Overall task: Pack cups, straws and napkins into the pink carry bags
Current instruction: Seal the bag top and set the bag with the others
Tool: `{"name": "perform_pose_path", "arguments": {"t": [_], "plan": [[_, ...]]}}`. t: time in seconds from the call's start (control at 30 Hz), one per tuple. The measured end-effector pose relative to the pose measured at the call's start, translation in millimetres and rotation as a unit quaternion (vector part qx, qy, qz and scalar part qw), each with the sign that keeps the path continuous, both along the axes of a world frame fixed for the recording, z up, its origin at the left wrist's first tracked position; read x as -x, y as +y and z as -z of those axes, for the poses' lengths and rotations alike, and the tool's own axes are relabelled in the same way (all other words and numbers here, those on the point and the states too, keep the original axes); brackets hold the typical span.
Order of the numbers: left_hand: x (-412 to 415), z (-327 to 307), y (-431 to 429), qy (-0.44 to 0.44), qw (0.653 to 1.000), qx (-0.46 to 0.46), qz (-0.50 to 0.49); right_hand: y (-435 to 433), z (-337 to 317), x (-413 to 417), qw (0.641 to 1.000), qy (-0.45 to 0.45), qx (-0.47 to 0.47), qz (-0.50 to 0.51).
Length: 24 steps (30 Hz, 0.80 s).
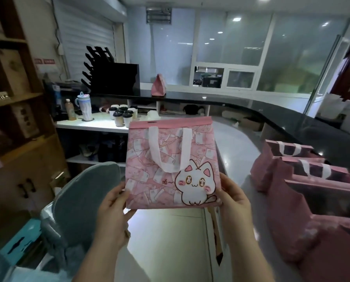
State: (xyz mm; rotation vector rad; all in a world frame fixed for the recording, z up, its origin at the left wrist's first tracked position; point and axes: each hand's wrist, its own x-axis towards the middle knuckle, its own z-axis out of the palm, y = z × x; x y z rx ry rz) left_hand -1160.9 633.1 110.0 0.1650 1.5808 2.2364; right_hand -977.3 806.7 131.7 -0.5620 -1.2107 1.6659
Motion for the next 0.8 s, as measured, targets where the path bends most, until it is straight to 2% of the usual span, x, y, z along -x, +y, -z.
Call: {"name": "perform_pose_path", "arguments": {"t": [0.13,0.33,0.57,0.8], "plan": [[38.7,13.2,59.5,-0.028,0.999,-0.01,-0.02,60.5,23.6,43.9,1.0,-0.013,0.015,-0.006],[137.6,11.5,174.7,-0.032,0.999,-0.041,0.008,155.4,24.8,135.2,0.997,0.015,0.029,0.07],[280.2,-14.3,303.6,-0.004,0.997,-0.061,0.041,273.2,-9.3,261.3,0.996,0.002,-0.023,0.084],[375.0,-11.0,423.6,0.015,0.997,-0.053,0.054,380.2,-2.6,358.6,0.992,-0.032,-0.05,0.108]]}}
